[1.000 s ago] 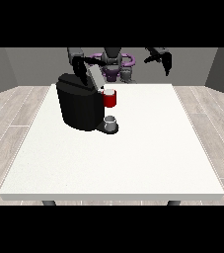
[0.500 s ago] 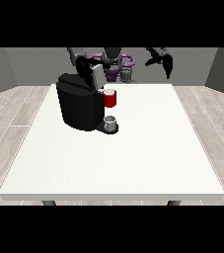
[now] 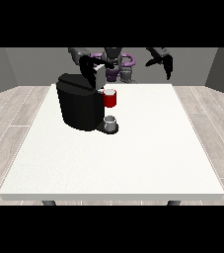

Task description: Insert the coffee pod into the coffee machine and close the lid

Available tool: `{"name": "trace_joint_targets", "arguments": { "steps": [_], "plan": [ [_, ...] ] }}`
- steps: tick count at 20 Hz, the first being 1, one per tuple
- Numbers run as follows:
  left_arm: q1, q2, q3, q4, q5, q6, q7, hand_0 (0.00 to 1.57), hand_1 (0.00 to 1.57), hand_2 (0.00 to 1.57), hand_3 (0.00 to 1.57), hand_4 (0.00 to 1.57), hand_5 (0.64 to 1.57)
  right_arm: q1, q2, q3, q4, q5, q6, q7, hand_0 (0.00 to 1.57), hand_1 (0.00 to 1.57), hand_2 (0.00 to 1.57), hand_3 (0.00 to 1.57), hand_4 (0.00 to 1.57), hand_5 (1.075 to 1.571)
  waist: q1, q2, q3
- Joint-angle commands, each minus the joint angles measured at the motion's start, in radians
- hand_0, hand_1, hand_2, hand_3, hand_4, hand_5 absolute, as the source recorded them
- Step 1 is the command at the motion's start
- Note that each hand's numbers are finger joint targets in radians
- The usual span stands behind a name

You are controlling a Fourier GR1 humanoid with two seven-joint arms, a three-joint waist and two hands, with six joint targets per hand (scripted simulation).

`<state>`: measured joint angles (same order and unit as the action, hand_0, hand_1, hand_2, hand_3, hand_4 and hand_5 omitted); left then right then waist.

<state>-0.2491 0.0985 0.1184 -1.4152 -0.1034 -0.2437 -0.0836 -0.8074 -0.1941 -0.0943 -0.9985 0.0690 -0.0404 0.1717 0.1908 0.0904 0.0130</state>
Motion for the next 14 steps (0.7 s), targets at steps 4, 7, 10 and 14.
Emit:
{"name": "trace_joint_targets", "arguments": {
  "steps": [4, 7, 10, 14],
  "plan": [
    [-0.051, -0.014, -0.020, 0.009, -0.011, 0.005, -0.041, 0.00, 0.00, 0.00, 0.00, 0.40, 1.571, -0.127, 0.029, 0.073, -0.048, 0.054, 0.006, -0.033, 0.00, 0.00, 0.00, 0.00, 0.08, 1.571, 0.096, 0.057, -0.0134],
    [-0.059, -0.018, -0.038, 0.015, -0.011, -0.012, -0.038, 0.00, 0.00, 0.00, 0.00, 0.41, 1.571, -0.177, 0.000, 0.079, -0.062, 0.080, 0.000, 0.032, 0.00, 0.00, 0.00, 0.00, 0.30, 1.571, 0.134, 0.047, -0.0138],
    [-0.088, -0.019, -0.043, 0.012, -0.016, -0.010, -0.049, 0.00, 0.00, 0.00, 0.00, 0.40, 1.571, -0.211, -0.028, 0.055, -0.082, 0.080, -0.005, 0.050, 0.00, 0.00, 0.00, 0.00, 0.24, 1.571, 0.174, 0.095, -0.0133],
    [-0.093, -0.039, -0.072, 0.005, -0.028, -0.009, -0.056, 0.00, 0.00, 0.00, 0.00, 0.42, 1.571, -0.203, -0.034, 0.055, -0.133, 0.091, -0.018, 0.107, 0.00, 0.00, 0.00, 0.00, 0.10, 1.571, 0.224, 0.107, -0.0133]
  ]
}}
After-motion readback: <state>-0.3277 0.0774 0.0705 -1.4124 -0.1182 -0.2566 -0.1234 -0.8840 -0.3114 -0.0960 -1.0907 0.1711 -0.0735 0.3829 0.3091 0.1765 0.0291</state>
